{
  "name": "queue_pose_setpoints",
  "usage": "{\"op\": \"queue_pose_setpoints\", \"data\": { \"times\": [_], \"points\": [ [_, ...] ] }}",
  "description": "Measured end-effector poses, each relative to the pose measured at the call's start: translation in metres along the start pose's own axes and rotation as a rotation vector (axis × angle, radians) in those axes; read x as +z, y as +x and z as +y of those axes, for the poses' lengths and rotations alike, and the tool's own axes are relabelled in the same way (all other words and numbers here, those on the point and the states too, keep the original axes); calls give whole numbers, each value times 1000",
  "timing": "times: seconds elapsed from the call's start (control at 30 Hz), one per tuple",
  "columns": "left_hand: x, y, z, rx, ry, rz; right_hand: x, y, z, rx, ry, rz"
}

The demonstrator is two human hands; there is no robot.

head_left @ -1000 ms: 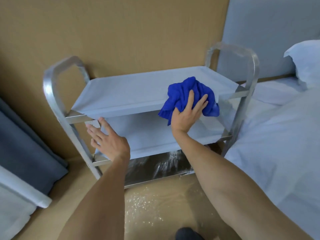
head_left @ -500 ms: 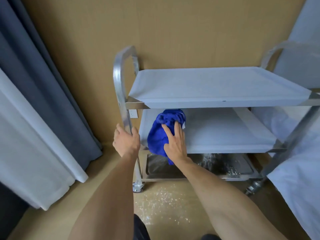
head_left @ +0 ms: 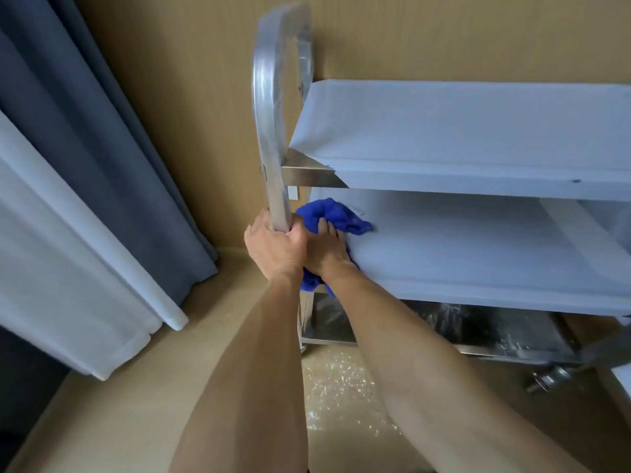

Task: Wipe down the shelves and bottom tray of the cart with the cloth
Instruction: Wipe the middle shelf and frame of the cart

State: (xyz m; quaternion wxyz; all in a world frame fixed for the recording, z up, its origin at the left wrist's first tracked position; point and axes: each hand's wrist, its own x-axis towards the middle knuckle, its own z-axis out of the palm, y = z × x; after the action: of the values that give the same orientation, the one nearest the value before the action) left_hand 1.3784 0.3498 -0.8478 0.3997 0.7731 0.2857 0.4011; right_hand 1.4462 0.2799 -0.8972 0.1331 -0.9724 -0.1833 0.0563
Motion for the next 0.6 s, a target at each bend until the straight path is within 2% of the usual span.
{"op": "queue_pose_setpoints", "data": {
  "times": [0.1,0.23,0.33,0.47,0.53,0.6],
  "points": [
    [-1,0,0,-47,30,17,5,-7,-6,-60,-12,97],
    [-5,-8,14,-164,83,-9,0,-38,5,-25,128,186],
    [-7,-13,24,-231,113,-17,-1,-75,40,-20,-11,304],
    [-13,-15,25,-197,174,-103,-12,-124,132,247,-101,535],
    [-16,-16,28,-149,199,-120,-22,-138,177,438,-113,525],
    [-19,-20,31,-107,212,-139,-33,-146,201,594,-61,422]
  ]
}}
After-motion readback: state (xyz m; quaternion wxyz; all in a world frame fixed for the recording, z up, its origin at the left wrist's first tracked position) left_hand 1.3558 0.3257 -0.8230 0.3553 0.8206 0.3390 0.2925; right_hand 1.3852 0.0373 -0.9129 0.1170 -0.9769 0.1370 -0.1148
